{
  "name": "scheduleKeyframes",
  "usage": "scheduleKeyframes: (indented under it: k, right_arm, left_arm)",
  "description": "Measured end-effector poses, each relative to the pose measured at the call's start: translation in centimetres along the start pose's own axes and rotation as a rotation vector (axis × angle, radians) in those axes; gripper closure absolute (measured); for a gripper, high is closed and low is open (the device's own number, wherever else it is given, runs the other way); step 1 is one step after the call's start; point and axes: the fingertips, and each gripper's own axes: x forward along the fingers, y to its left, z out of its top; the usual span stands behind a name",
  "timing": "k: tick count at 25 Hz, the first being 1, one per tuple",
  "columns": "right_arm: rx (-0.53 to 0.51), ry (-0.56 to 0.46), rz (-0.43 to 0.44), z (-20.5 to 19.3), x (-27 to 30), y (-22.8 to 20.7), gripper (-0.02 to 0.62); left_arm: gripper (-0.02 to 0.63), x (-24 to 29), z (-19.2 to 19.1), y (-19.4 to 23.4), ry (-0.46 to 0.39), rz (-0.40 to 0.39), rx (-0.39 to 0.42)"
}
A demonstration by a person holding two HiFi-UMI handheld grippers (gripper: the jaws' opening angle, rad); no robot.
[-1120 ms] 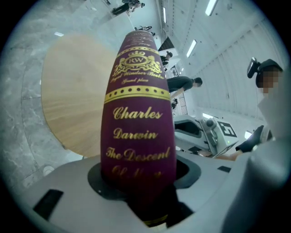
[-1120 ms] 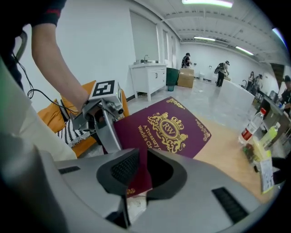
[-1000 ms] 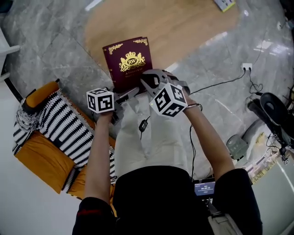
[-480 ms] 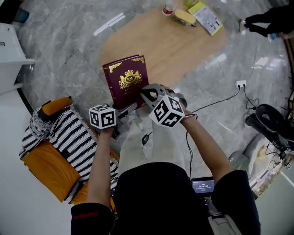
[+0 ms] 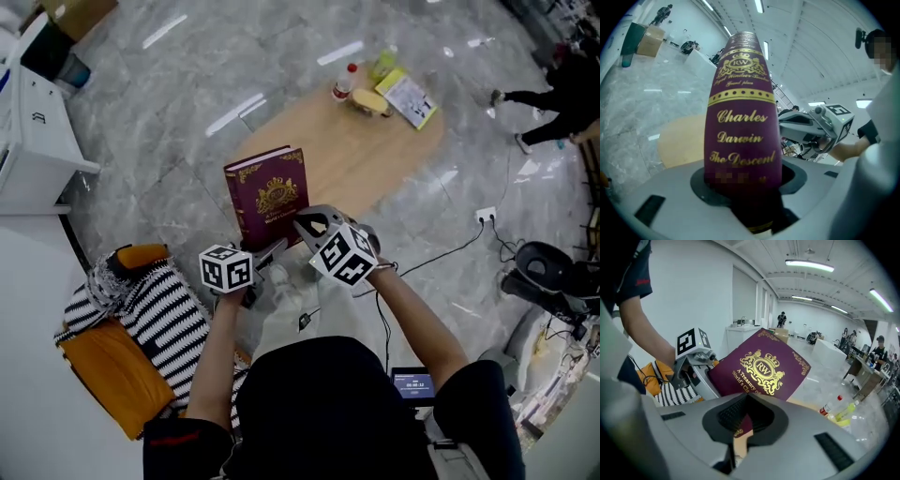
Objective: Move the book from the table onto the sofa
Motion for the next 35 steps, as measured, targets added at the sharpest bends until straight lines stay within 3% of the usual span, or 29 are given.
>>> scheduleKeyframes:
  k: [11,16,21,27,31,35]
  right_arm:
    - [0.105,-0.197,-0.073,9.0,-6.0,-0.5,0.578]
    - [0.113,-0.281,-0.109,13.0,-8.0,-1.6,0.578]
    - [0.099,-0.356,-0.117,18.4,-9.6,-1.6,0.578]
    - [0.046,-0.398,-0.125,18.6,-9.2,-1.6,0.578]
    - [0.03,-0.443,-0.076,18.7,-9.6,-1.9,0.578]
    - [-0.039,-0.486,-0.009,19.2,-10.4,-1.8,0.578]
  left_arm:
    - [0.362,-8.2,8.5,-4.5,-0.137,0.079,0.187]
    - [0.362,-11.5,13.0,-6.8,-0.231,0.133,0.304]
    - [0.363,-15.3,17.5,-8.9,-0.3,0.147,0.351]
    - [0.362,-15.2,18.4,-9.2,-0.344,0.168,0.392]
    - [0.362,-15.0,18.7,-9.7,-0.406,0.204,0.373]
    - [0.362,-15.2,18.8,-10.6,-0.464,0.291,0.378]
